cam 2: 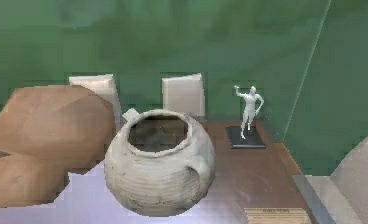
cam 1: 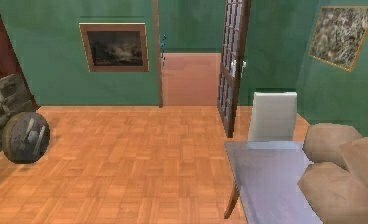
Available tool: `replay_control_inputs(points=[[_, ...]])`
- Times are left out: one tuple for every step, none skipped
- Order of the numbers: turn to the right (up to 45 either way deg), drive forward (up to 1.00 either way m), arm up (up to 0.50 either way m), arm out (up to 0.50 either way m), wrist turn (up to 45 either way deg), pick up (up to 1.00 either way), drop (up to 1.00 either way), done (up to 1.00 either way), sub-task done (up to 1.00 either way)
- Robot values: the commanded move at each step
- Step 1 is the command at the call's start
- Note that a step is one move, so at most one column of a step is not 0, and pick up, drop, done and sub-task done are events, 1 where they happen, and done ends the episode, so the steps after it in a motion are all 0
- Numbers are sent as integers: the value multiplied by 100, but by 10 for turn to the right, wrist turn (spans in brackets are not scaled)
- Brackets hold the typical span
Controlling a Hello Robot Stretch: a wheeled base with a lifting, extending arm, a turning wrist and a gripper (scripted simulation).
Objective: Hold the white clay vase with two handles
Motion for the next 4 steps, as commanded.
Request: replay_control_inputs(points=[[0,0,50,0,0,0,0,0,0],[0,0,38,0,0,0,0,0,0],[0,0,0,8,0,0,0,0,0],[0,0,0,0,450,0,0,0,0]])
